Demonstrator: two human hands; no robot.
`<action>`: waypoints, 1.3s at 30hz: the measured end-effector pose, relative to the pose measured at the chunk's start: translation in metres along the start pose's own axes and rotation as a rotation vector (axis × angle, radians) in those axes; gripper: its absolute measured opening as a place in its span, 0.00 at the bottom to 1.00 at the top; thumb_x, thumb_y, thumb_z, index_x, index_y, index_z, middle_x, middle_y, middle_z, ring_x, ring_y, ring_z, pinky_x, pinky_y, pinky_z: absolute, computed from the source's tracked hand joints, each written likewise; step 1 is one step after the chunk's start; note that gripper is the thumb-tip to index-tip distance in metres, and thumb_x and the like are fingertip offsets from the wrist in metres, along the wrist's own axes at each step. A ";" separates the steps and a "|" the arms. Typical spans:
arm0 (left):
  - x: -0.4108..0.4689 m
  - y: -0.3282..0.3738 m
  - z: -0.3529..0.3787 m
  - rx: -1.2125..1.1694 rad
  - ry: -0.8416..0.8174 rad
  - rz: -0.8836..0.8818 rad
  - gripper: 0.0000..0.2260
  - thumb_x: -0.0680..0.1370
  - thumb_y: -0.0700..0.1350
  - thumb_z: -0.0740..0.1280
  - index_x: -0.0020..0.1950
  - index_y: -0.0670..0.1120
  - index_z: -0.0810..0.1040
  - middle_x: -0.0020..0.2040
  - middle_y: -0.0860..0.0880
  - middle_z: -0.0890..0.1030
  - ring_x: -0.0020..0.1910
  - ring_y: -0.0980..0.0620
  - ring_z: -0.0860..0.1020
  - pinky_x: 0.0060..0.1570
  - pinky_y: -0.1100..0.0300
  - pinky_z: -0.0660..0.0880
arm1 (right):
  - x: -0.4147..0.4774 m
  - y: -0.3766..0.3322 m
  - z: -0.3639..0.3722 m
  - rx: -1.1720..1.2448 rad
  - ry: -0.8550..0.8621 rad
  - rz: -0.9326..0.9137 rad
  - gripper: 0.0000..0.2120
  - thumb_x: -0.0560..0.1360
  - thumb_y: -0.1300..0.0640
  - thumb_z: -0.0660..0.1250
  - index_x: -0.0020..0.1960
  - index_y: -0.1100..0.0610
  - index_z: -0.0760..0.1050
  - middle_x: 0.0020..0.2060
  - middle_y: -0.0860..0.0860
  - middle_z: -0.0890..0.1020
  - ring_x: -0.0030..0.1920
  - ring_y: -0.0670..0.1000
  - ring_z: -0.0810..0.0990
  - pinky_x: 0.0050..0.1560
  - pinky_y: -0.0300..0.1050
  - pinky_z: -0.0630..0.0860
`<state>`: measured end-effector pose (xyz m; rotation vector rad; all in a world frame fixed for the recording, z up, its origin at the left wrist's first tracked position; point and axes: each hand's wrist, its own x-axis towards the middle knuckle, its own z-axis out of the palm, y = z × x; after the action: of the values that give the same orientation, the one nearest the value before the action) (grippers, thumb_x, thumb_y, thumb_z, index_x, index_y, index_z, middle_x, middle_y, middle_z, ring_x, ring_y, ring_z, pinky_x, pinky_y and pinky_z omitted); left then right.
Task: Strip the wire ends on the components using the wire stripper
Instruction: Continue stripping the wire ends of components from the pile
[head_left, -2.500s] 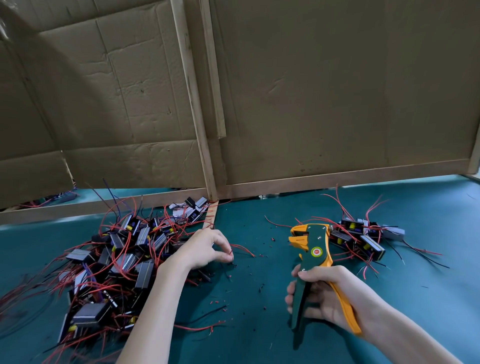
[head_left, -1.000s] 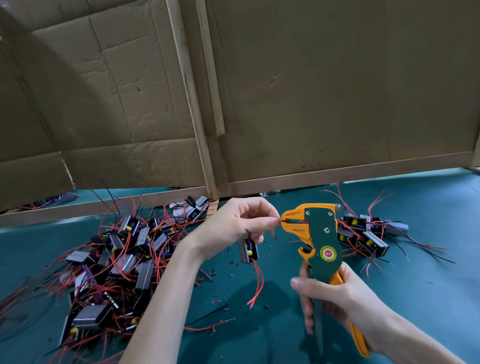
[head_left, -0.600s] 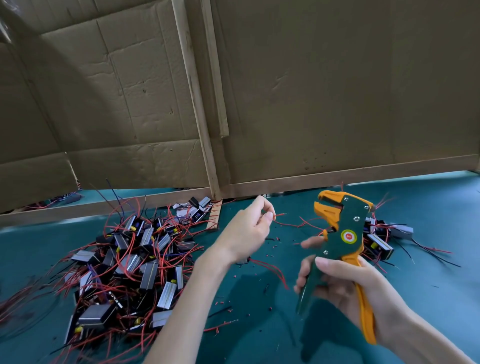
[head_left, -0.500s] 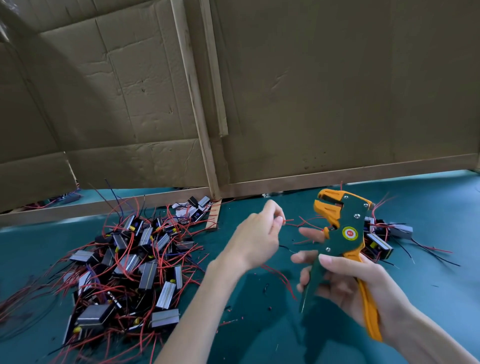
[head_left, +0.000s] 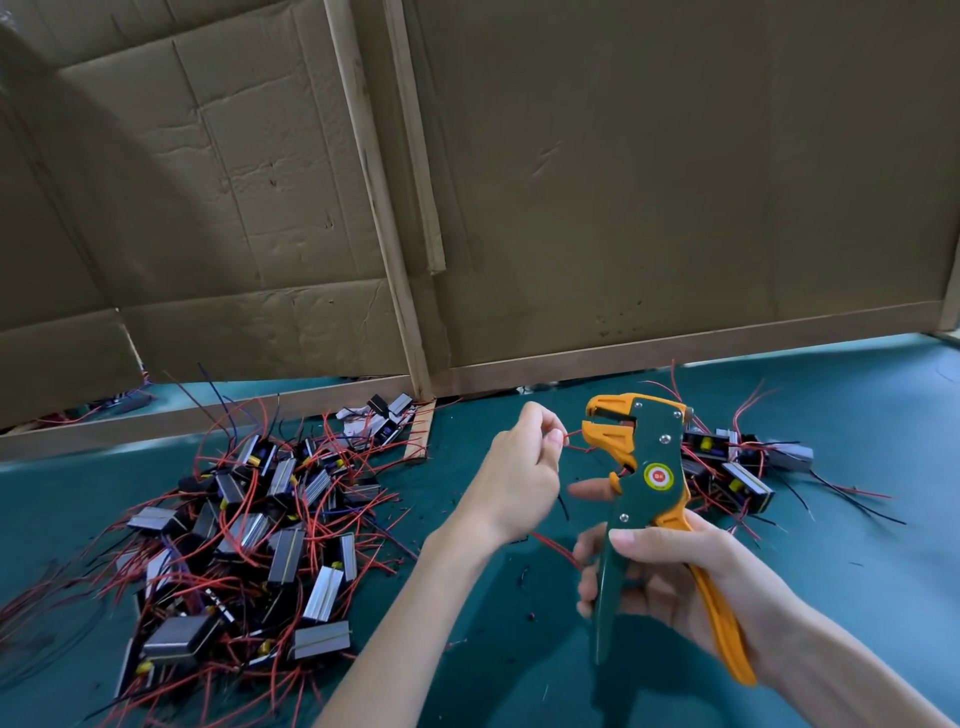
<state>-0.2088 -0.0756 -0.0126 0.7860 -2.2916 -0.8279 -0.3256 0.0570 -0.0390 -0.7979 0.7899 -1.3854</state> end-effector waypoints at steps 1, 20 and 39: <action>0.000 0.000 -0.001 -0.020 0.009 -0.005 0.09 0.83 0.44 0.53 0.45 0.53 0.66 0.30 0.52 0.69 0.25 0.59 0.65 0.27 0.65 0.61 | 0.000 0.000 0.000 -0.007 -0.002 0.003 0.26 0.59 0.62 0.76 0.58 0.59 0.80 0.41 0.66 0.80 0.37 0.64 0.82 0.42 0.59 0.81; -0.005 0.003 -0.015 -0.692 -0.333 -0.192 0.04 0.82 0.42 0.60 0.51 0.43 0.72 0.29 0.53 0.75 0.27 0.57 0.67 0.27 0.66 0.66 | 0.003 -0.005 -0.018 0.175 -0.014 -0.114 0.33 0.57 0.58 0.83 0.60 0.64 0.80 0.57 0.62 0.82 0.38 0.58 0.83 0.42 0.54 0.80; -0.006 0.021 -0.047 -0.556 -0.068 -0.011 0.04 0.76 0.40 0.69 0.41 0.45 0.80 0.30 0.57 0.77 0.30 0.62 0.73 0.33 0.69 0.69 | -0.004 -0.002 -0.002 -0.202 0.011 -0.093 0.26 0.58 0.55 0.84 0.52 0.61 0.81 0.39 0.67 0.80 0.39 0.67 0.81 0.43 0.58 0.79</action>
<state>-0.1797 -0.0749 0.0310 0.5202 -1.9579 -1.4269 -0.3283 0.0604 -0.0386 -0.9951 0.9220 -1.4079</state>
